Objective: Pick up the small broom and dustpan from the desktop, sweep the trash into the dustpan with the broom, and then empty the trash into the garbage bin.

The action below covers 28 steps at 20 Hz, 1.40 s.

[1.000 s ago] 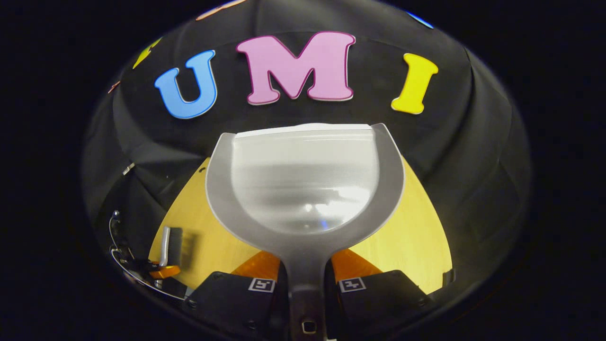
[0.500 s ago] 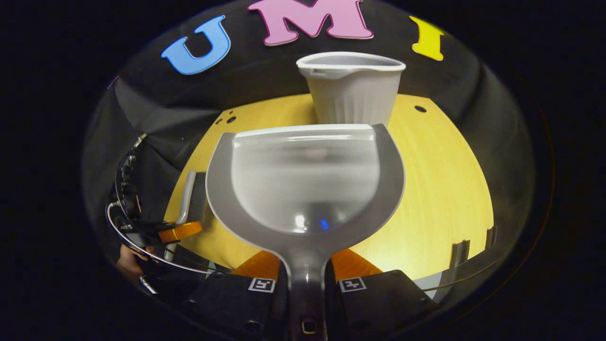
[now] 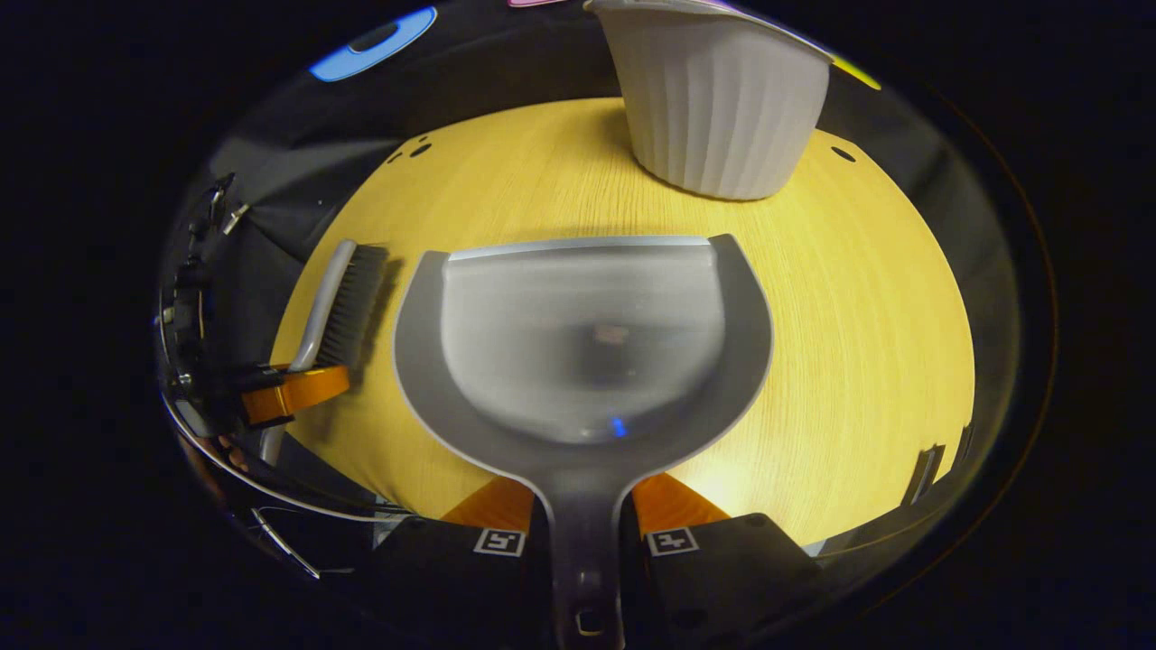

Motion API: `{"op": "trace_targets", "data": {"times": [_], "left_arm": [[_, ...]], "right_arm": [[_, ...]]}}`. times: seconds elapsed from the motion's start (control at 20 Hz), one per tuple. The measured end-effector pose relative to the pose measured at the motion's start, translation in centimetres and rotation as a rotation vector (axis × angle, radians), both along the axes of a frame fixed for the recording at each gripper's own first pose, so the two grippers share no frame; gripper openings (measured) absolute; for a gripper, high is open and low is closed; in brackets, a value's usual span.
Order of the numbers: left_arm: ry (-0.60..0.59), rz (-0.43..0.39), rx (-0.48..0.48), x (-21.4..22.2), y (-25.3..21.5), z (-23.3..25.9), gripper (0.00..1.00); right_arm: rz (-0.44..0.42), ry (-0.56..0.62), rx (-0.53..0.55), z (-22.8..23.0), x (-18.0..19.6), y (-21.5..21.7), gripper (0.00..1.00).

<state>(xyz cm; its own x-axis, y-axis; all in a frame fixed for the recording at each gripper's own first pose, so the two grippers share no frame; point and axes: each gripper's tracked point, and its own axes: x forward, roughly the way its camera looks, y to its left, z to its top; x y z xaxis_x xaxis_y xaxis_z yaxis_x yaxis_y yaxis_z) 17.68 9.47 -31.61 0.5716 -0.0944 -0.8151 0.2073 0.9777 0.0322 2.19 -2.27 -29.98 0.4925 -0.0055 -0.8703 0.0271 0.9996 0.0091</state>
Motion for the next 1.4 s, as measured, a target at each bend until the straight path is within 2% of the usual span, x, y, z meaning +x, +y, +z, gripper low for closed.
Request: {"op": "trace_targets", "data": {"times": [0.15, 0.25, 0.35, 0.4, 0.45, 0.5, 0.55, 0.6, 0.65, 0.7, 0.75, 0.8, 0.85, 0.9, 0.95, 1.0, 1.2, 1.4], "left_arm": [[0.013, -0.016, 0.061, 0.2, 0.4, -0.3, 0.27], [0.028, -0.020, 0.080, 0.5, 0.5, -0.7, 0.31], [0.031, -0.016, 0.091, 0.5, 0.6, -0.4, 0.28], [0.029, -0.016, 0.100, 0.4, 0.6, -0.4, 0.28], [0.023, -0.018, 0.109, 0.4, 0.7, -0.3, 0.26], [0.014, -0.024, 0.113, -0.1, 0.7, -0.4, 0.30], [0.009, -0.029, 0.118, -0.3, 0.7, -0.2, 0.33], [0.002, -0.032, 0.117, -0.4, 0.7, 0.3, 0.31], [-0.007, -0.034, 0.105, -0.3, 0.5, 0.7, 0.32], [-0.012, -0.029, 0.089, -0.5, 0.3, 1.1, 0.43], [-0.016, -0.024, 0.068, -0.7, 0.0, 1.5, 0.54], [-0.019, -0.025, 0.046, -1.1, -0.3, 2.0, 0.70], [-0.026, -0.032, 0.031, -1.5, -0.6, 2.5, 0.75], [-0.042, -0.034, 0.030, -1.8, -0.5, 3.5, 0.90], [-0.059, -0.036, 0.031, -2.2, -0.4, 4.1, 0.95], [-0.077, -0.038, 0.028, -2.7, -0.5, 5.1, 0.99], [-0.226, -0.042, -0.047, -4.3, -2.3, 10.1, 0.96], [-0.451, -0.026, -0.119, -4.9, -3.7, 16.8, 0.96]], "right_arm": [[0.002, 0.015, -0.008, -0.9, 1.0, 1.1, 0.34], [0.007, 0.015, -0.031, -1.2, 1.2, 1.2, 0.35], [0.012, 0.019, -0.043, -1.6, 1.6, 1.8, 0.35], [0.012, 0.023, -0.035, -1.6, 1.5, 2.2, 0.29], [0.010, 0.028, -0.033, -1.6, 1.3, 2.4, 0.38], [0.006, 0.029, -0.040, -1.6, 1.2, 2.2, 0.30], [0.005, 0.034, -0.034, -1.6, 1.2, 2.4, 0.44], [0.007, 0.034, -0.017, -1.4, 1.2, 2.8, 0.41], [0.009, 0.030, 0.002, -1.2, 1.3, 3.2, 0.63], [0.010, 0.023, 0.014, -0.8, 1.3, 3.3, 0.63], [0.011, 0.016, 0.022, -0.3, 1.2, 3.5, 0.87], [0.009, 0.008, 0.030, 0.1, 1.1, 3.6, 0.94], [0.005, 0.000, 0.035, 0.7, 0.9, 3.6, 0.99], [-0.002, -0.014, 0.040, 1.4, 0.9, 3.6, 0.99], [-0.010, -0.033, 0.046, 2.2, 0.7, 3.6, 0.99], [-0.017, -0.053, 0.053, 3.2, 0.5, 3.5, 0.99], [-0.023, -0.208, 0.041, 8.6, 0.8, 2.8, 0.99], [-0.006, -0.465, -0.032, 15.7, 2.5, 1.8, 0.99]]}}
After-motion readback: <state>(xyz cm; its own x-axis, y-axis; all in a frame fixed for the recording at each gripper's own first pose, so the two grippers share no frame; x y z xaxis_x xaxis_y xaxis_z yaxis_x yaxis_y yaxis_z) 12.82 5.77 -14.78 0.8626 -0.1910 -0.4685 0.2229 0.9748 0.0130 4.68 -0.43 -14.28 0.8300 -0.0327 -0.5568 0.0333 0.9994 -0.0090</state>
